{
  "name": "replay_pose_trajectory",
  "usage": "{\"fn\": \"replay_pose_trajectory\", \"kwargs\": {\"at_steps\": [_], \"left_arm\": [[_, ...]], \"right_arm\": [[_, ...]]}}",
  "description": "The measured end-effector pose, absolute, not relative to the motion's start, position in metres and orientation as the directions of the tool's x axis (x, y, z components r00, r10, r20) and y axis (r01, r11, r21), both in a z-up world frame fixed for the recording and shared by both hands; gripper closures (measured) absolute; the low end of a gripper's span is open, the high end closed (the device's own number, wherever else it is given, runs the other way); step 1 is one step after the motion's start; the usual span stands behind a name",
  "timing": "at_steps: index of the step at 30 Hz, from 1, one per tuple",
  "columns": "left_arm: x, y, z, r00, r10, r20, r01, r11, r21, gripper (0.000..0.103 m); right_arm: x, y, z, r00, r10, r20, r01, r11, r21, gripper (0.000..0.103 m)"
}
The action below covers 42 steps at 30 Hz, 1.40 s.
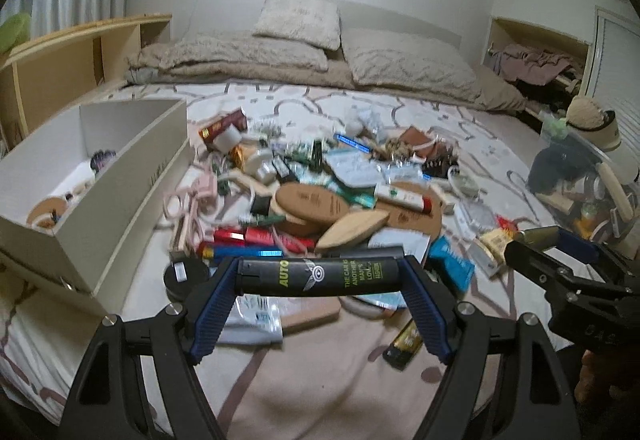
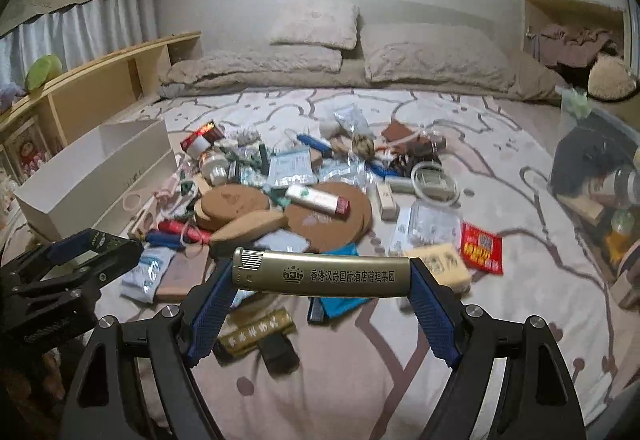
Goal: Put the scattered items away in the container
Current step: 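Carry the black spray can and gold tube with both grippers over the white box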
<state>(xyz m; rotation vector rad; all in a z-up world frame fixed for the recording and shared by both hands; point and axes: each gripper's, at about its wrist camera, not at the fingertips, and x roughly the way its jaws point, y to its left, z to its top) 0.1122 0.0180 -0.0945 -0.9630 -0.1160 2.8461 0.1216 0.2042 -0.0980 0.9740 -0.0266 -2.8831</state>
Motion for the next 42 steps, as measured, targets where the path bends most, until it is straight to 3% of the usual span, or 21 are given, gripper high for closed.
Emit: {"fn": "replay_pose_trajectory", "kwargs": {"at_steps": [17,42], "left_arm": [[0.107,-0.028,-0.048,-0.851,0.088,-0.518,-0.040,-0.994,-0.103,0.023],[0.109,-0.136,-0.026,-0.879,-0.066,-0.473,0.103,-0.993,-0.053,0.023]], "right_arm": [[0.111,0.178,-0.055,-0.841,-0.149,-0.520,0.149,-0.988,0.042,0.019],[0.080,0.064,-0.033,-0.802,-0.294,-0.520,0.335,-0.942,0.016,0.019]]}}
